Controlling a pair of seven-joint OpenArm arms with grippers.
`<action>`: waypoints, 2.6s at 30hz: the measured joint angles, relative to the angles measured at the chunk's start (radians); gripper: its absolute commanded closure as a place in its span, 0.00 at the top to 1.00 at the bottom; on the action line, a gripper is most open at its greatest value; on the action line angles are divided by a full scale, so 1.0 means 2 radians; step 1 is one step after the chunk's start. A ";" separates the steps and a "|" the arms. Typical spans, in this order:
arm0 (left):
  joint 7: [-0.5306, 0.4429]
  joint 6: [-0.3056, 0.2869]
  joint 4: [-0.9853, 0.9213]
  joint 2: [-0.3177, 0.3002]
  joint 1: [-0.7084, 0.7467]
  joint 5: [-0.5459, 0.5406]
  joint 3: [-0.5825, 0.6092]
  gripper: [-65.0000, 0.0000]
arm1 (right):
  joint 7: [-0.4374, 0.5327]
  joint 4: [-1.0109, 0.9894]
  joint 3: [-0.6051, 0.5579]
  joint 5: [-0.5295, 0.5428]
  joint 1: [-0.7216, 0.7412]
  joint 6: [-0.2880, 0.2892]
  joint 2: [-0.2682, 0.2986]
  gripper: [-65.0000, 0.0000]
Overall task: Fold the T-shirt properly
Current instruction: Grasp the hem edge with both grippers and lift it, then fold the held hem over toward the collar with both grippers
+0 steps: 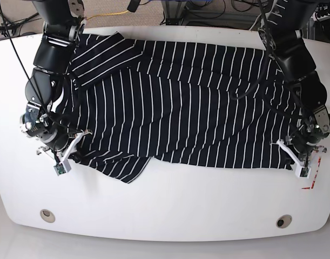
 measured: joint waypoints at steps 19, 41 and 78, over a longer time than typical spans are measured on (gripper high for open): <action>0.046 -0.001 0.110 0.009 0.082 -0.002 -0.031 0.46 | -0.069 0.189 0.001 -0.001 -0.095 -0.002 0.000 0.00; 0.034 0.002 -0.105 -0.003 -0.034 0.004 -0.001 0.68 | -0.070 0.172 0.002 -0.002 -0.086 -0.002 -0.020 0.00; -0.037 0.003 -0.132 -0.035 -0.042 0.003 0.057 0.00 | -0.070 0.175 0.003 -0.002 -0.072 -0.002 -0.035 0.00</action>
